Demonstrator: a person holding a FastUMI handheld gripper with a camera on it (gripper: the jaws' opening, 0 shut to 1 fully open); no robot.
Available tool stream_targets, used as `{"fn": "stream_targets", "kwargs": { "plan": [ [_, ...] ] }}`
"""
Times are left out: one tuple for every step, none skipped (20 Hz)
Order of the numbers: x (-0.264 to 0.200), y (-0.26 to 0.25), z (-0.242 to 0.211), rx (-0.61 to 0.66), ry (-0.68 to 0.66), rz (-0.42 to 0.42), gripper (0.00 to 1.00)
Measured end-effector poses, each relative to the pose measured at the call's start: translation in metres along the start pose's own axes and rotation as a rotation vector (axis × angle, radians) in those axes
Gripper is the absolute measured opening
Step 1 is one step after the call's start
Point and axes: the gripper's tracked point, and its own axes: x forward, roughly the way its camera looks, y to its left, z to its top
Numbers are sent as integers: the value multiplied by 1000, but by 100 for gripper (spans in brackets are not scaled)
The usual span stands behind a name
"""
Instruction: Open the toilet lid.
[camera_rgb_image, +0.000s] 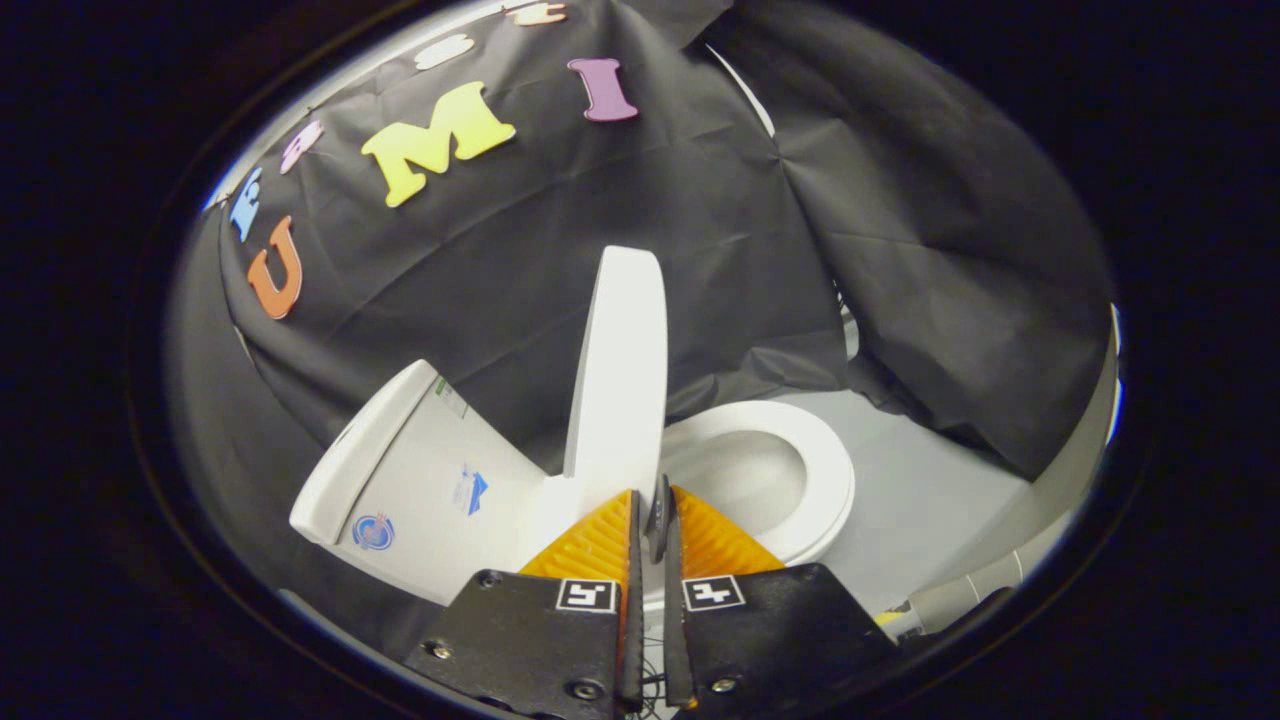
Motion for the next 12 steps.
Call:
{"fn": "stream_targets", "kwargs": {
  "plan": [
    [0,5,-1,-14,-4,0,11],
    [-1,10,-1,-30,-8,-3,11],
    [-2,17,-2,-46,-15,-2,11],
    [-4,24,-1,-63,-22,1,11],
    [-4,29,-2,-81,-29,1,11],
    [-5,34,-2,-98,-37,0,11],
    [-6,40,-3,-115,-46,0,11],
    [-7,45,-4,-134,-51,-4,11],
    [-7,48,-5,-152,-57,-10,11],
    [-8,51,-5,-165,-64,-16,11],
    [-8,56,-6,-179,-67,-18,11],
    [-8,60,-7,-195,-70,-20,11]
  ]
}}
